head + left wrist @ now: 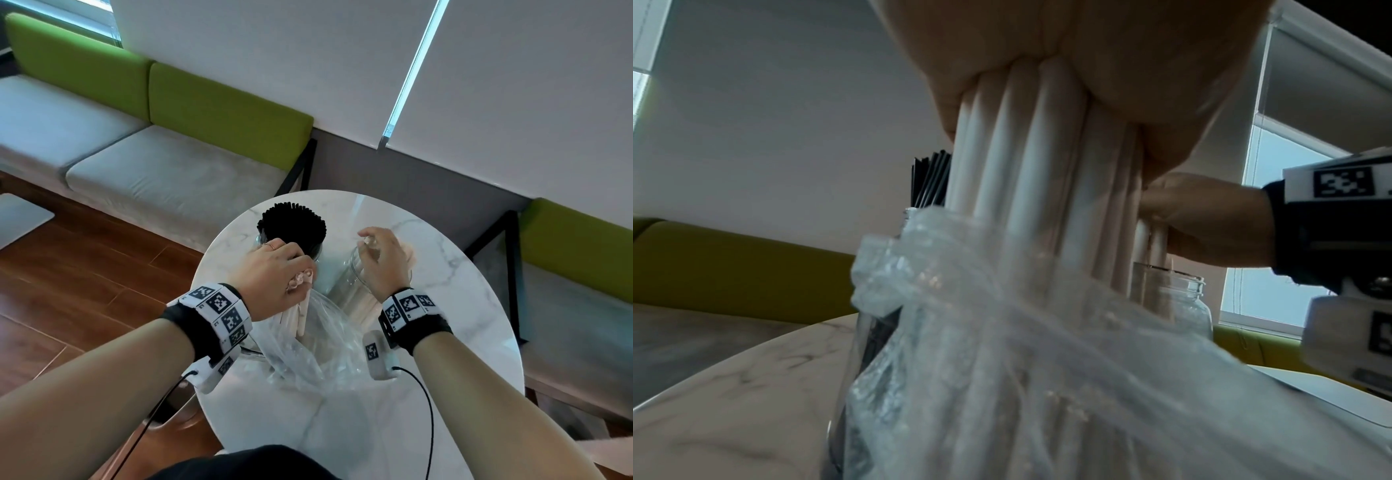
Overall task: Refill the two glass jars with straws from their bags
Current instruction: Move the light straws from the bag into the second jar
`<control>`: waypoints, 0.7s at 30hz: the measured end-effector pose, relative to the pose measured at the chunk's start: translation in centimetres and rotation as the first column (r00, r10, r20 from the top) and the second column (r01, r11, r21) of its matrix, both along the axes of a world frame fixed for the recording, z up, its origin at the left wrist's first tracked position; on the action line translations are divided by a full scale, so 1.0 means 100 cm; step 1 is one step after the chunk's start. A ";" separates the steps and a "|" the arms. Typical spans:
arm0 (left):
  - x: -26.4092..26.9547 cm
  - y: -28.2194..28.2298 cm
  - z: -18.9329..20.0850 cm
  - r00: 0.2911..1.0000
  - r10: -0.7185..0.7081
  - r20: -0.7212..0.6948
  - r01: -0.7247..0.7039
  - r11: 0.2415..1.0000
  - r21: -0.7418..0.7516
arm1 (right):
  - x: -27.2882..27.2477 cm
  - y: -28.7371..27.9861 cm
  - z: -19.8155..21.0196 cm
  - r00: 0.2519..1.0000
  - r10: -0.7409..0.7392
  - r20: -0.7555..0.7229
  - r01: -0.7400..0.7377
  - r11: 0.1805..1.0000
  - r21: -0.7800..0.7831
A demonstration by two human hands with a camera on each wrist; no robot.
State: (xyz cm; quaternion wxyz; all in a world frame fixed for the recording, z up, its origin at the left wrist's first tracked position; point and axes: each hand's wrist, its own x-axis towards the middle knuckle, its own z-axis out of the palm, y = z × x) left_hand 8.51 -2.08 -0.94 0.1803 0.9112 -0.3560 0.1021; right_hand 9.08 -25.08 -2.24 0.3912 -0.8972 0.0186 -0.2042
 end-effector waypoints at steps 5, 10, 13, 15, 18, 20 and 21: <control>0.000 0.000 0.000 1.000 0.003 -0.012 -0.003 1.000 -0.014 | 0.004 -0.008 -0.007 0.997 0.009 -0.073 -0.024 0.976 -0.217; 0.000 0.000 0.001 1.000 0.006 -0.021 -0.006 1.000 0.000 | 0.013 -0.018 0.000 0.999 0.014 0.038 0.000 0.932 -0.363; 0.001 0.000 0.000 1.000 0.007 -0.020 -0.007 1.000 0.003 | 0.016 -0.025 0.000 1.000 0.008 0.006 -0.004 0.845 -0.535; 0.001 0.000 -0.001 1.000 0.004 -0.021 -0.004 1.000 0.004 | 0.017 -0.032 0.002 0.997 -0.018 0.078 0.062 0.781 -0.621; 0.002 0.001 0.000 1.000 -0.002 -0.024 0.002 1.000 0.003 | 0.017 -0.044 0.008 0.992 -0.041 0.124 0.112 0.747 -0.655; 0.002 0.000 0.000 1.000 -0.005 -0.022 0.005 1.000 0.007 | 0.016 -0.051 0.009 0.996 -0.068 0.064 0.093 0.772 -0.628; 0.002 0.000 0.000 1.000 -0.004 -0.019 0.005 1.000 0.010 | 0.016 -0.055 0.008 0.996 -0.087 0.026 0.086 0.808 -0.583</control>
